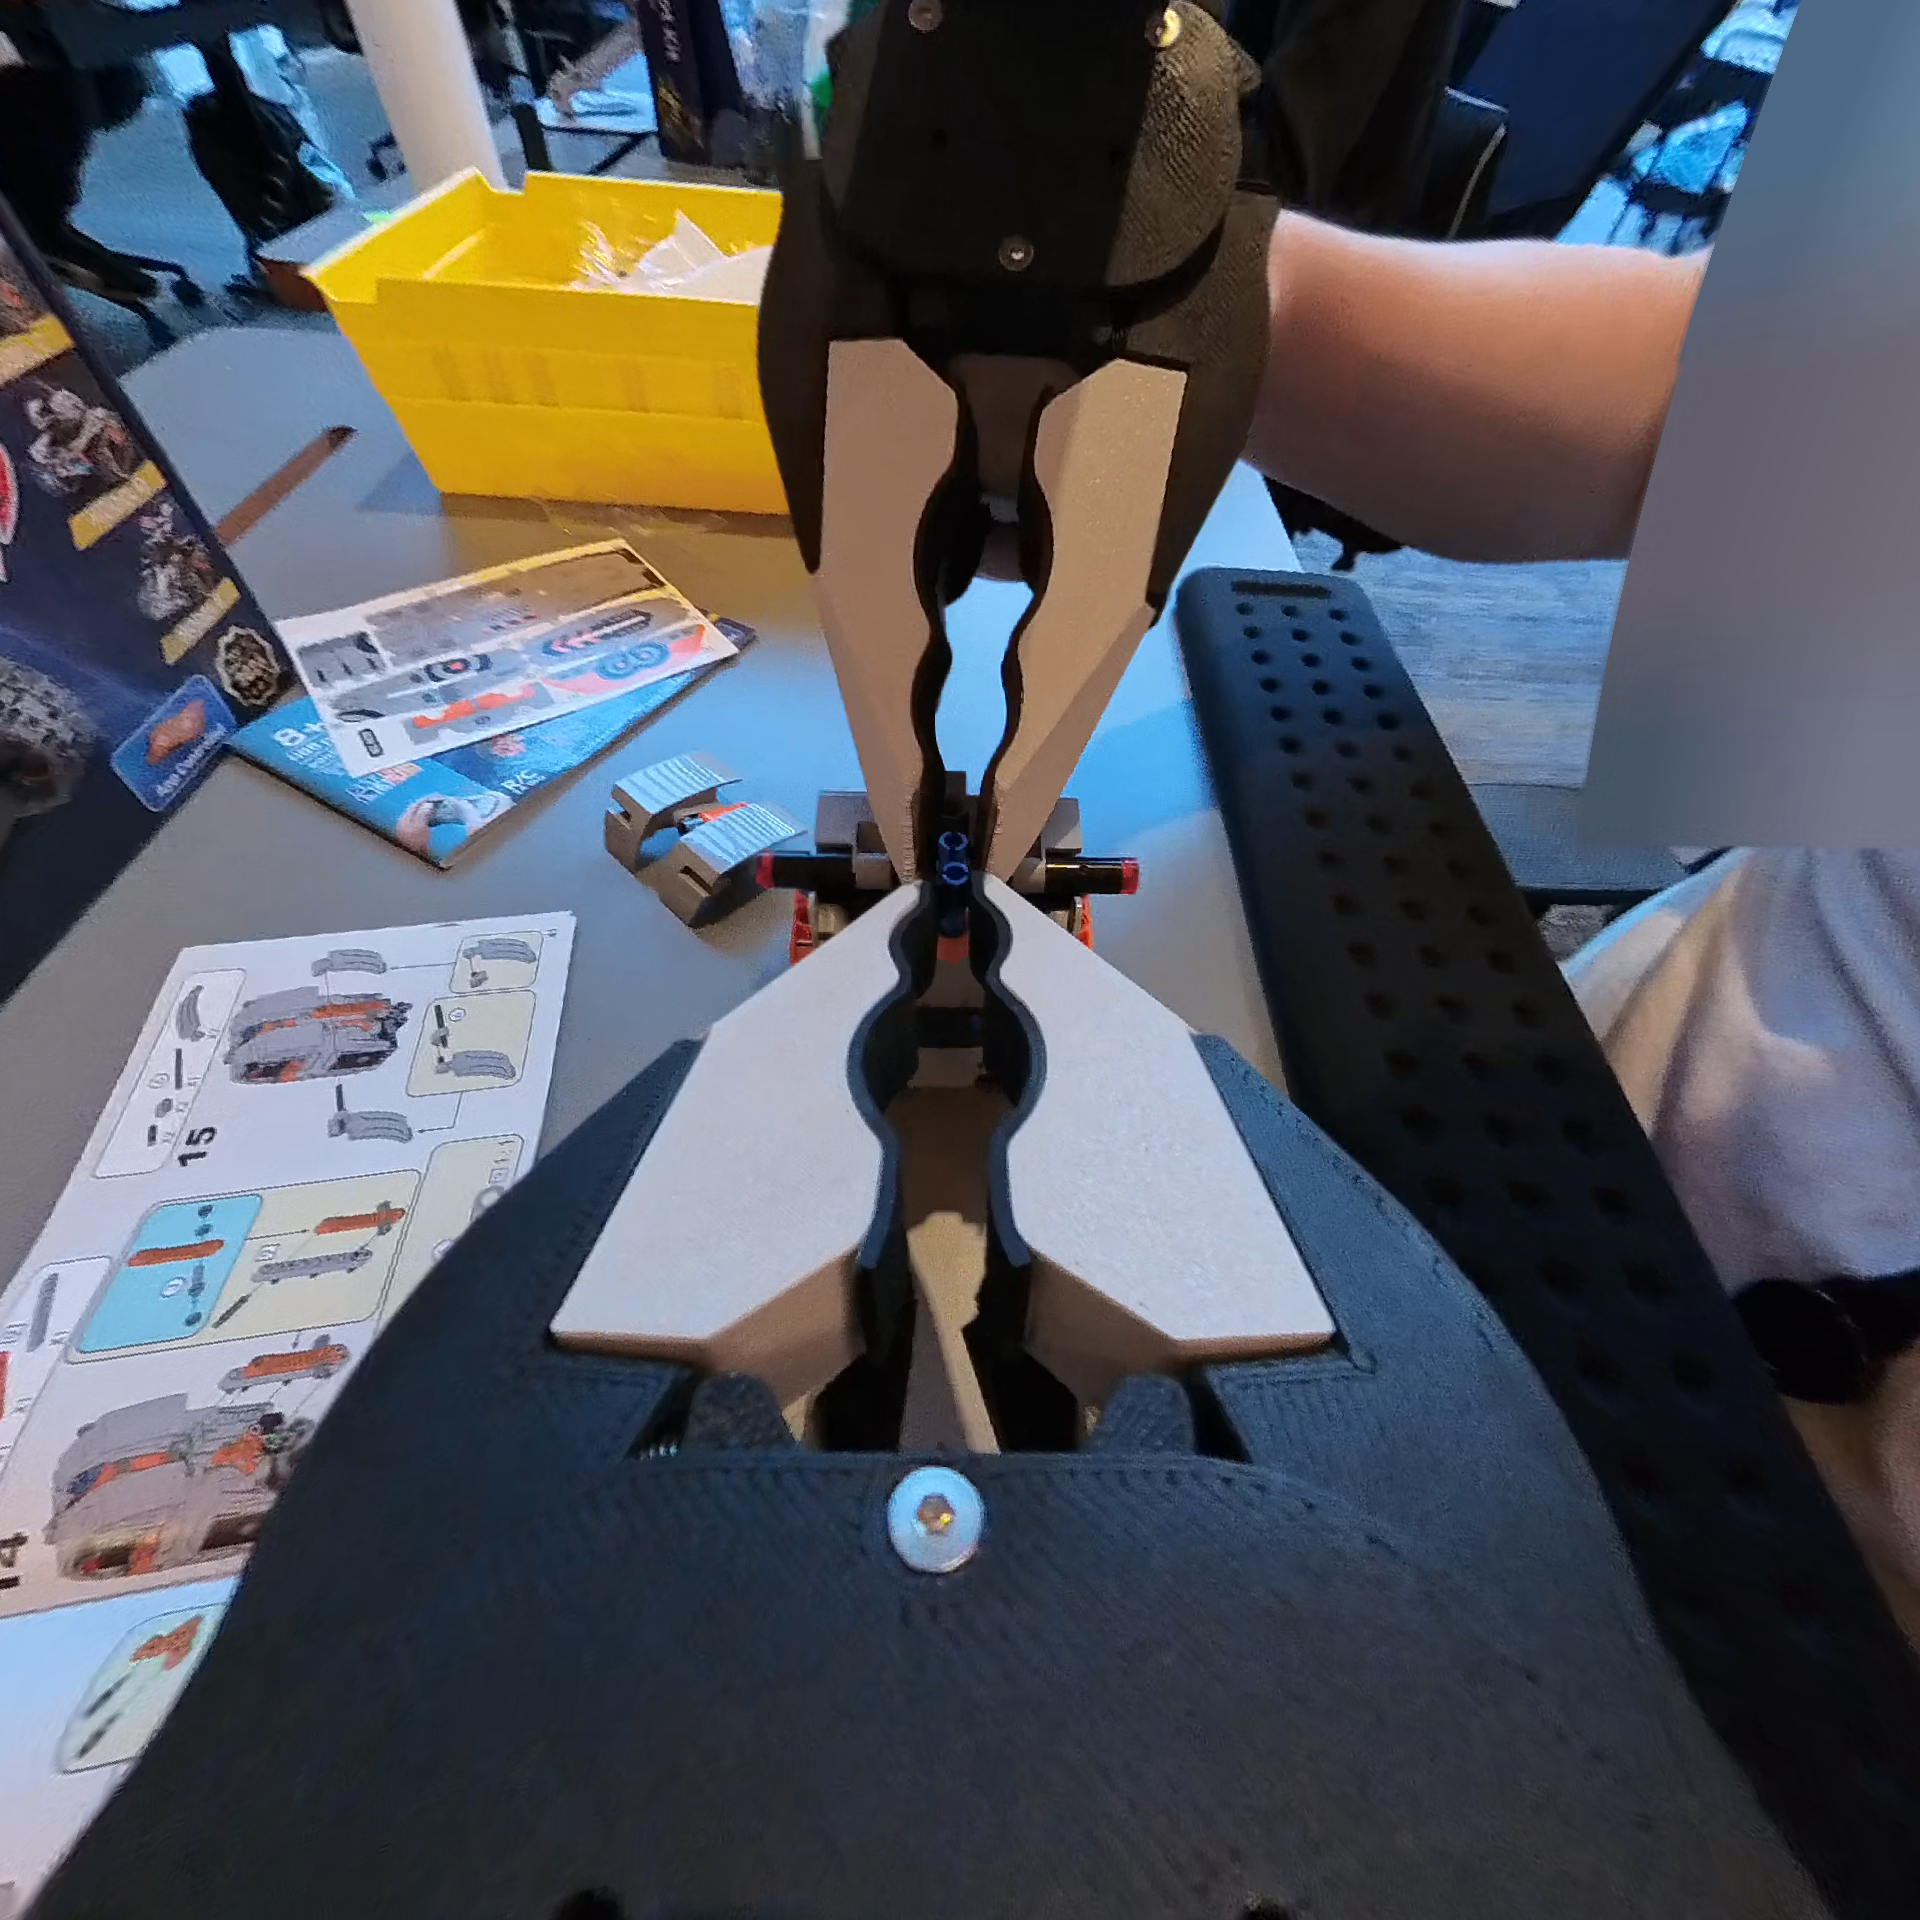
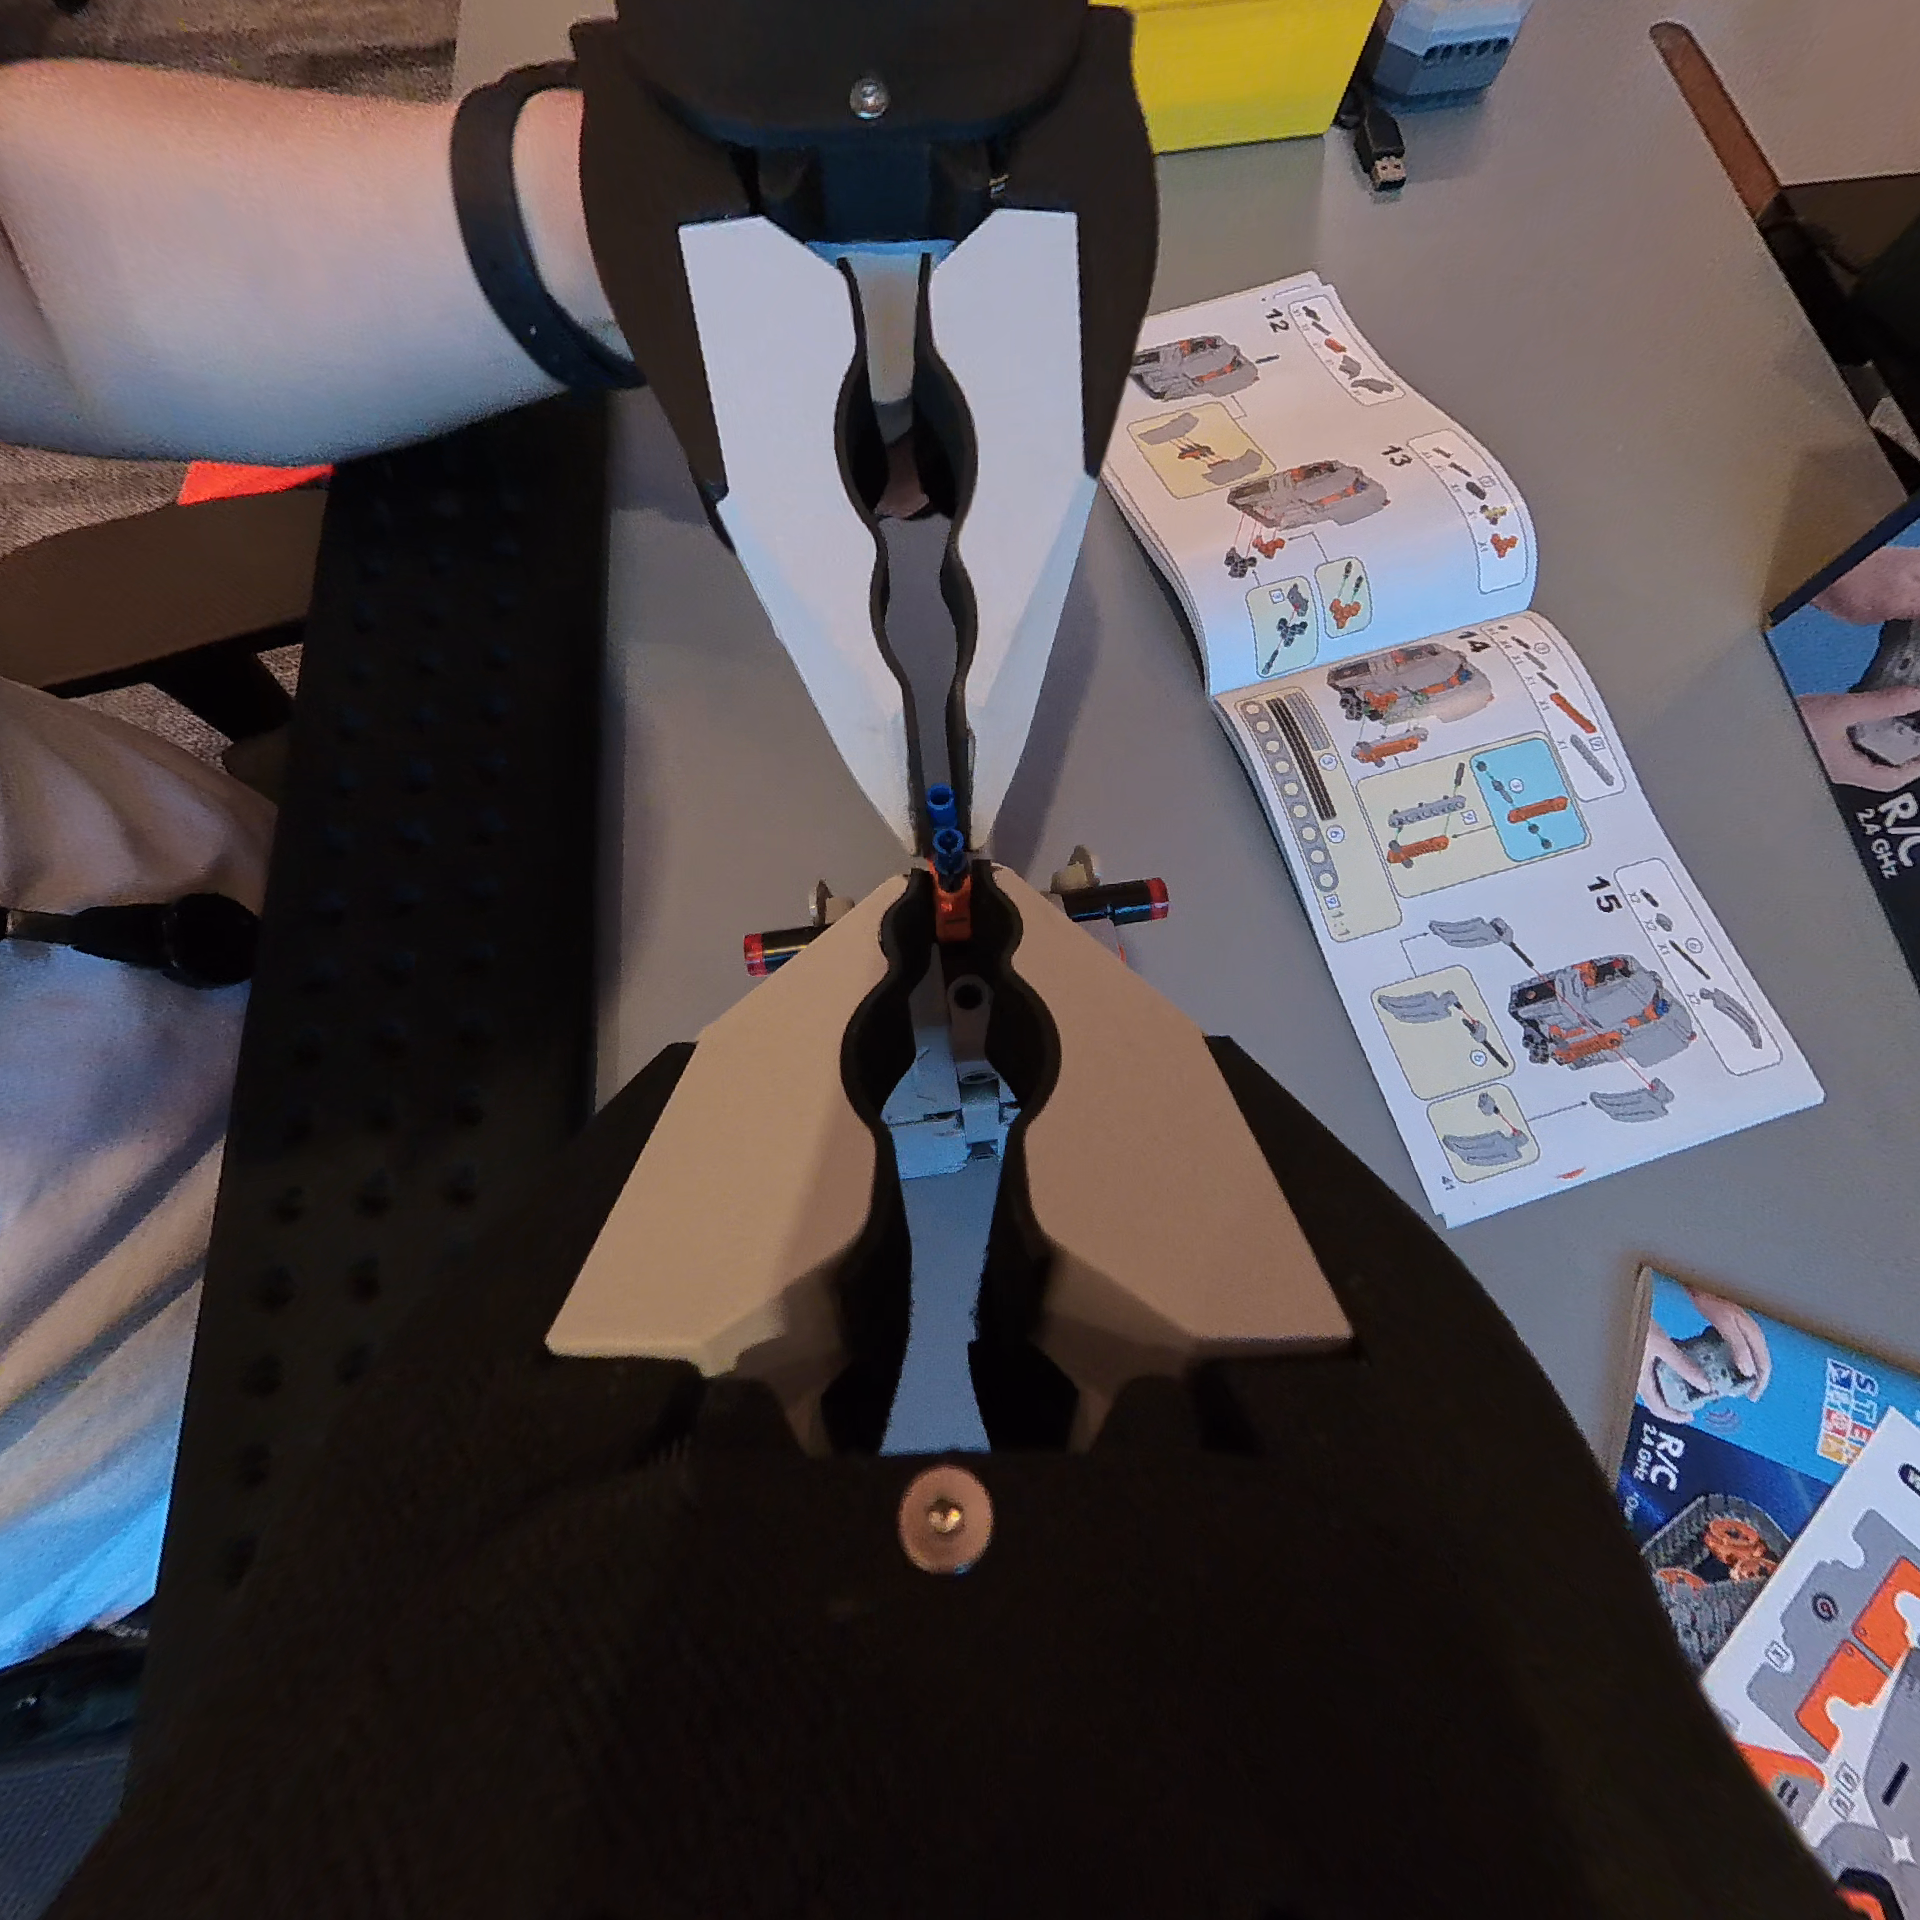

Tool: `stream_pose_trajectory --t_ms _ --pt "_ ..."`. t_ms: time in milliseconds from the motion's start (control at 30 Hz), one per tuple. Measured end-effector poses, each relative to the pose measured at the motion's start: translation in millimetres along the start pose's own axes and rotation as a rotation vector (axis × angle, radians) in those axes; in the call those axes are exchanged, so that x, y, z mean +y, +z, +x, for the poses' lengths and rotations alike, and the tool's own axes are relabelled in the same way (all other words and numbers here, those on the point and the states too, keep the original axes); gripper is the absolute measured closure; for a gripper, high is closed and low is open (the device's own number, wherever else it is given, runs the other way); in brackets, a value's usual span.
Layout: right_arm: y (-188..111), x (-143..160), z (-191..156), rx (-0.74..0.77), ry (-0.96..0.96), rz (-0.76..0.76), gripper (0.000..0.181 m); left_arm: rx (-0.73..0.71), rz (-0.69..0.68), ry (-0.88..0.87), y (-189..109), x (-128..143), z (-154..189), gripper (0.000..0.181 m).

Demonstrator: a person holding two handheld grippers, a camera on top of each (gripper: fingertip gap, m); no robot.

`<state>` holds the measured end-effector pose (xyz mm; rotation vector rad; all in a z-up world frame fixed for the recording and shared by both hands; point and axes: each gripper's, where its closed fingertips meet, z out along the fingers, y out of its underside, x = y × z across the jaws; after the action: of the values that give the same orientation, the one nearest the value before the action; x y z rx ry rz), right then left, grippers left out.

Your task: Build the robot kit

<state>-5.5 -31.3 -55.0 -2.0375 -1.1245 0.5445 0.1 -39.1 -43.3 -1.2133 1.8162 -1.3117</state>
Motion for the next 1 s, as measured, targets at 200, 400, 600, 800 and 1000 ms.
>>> stream_pose_trajectory --t_ms 200,400,600,800,1000 --pt "-0.3 -0.1 0.5 0.011 0.004 -0.004 0.173 0.033 -0.037 0.051 -14.3 -22.2 -4.4 0.161" --pt "0.9 -0.8 0.2 0.019 -0.008 -0.019 0.173 0.055 -0.222 0.137 -2.6 -4.5 1.3 0.179" --pt "2.1 -1.2 -1.2 0.016 -0.018 -0.034 0.173 0.051 -0.250 0.130 -3.3 0.5 0.5 0.175" --pt "3.4 -2.2 -1.8 0.019 -0.016 -0.009 0.173 0.022 -0.216 0.089 -3.9 4.9 0.1 0.173" --pt "5.1 -3.3 -2.6 0.014 -0.027 -0.007 0.173 -0.043 0.028 -0.033 0.6 11.8 3.4 0.170"
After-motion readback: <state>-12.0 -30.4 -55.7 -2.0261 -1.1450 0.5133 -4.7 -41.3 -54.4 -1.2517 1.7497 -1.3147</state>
